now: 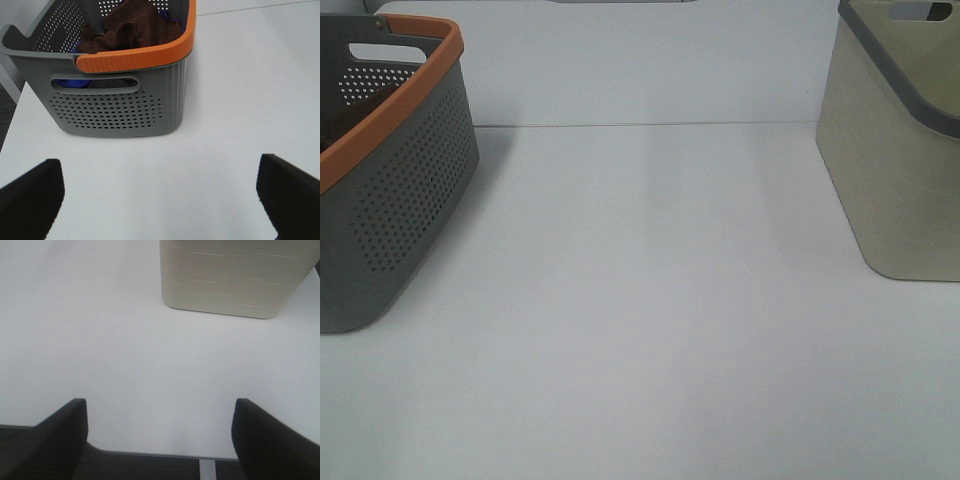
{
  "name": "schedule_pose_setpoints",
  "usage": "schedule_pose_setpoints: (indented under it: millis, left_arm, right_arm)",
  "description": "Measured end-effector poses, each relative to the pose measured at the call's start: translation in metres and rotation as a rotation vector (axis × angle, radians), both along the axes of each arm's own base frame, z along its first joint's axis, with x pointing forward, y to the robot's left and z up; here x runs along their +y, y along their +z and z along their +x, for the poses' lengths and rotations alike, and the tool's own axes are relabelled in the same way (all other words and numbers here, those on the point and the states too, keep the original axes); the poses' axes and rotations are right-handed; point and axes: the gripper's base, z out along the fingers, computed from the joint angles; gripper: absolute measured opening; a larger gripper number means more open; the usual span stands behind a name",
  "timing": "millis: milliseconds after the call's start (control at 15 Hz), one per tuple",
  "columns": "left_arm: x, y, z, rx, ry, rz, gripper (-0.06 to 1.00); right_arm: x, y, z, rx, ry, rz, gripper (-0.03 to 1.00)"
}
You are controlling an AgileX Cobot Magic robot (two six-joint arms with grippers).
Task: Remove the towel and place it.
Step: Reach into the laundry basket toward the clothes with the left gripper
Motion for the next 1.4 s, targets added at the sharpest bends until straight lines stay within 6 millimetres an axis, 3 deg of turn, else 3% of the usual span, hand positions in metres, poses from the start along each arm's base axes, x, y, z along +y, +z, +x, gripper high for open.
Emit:
schedule_pose_setpoints:
  millis: [1400]
  left_arm:
    - [-0.0005,0.0002,-0.0002,-0.002,-0.016,0.020,0.99]
  right_arm:
    - [0.0000,0.0000,0.0000,0.000,0.000,0.000,0.78]
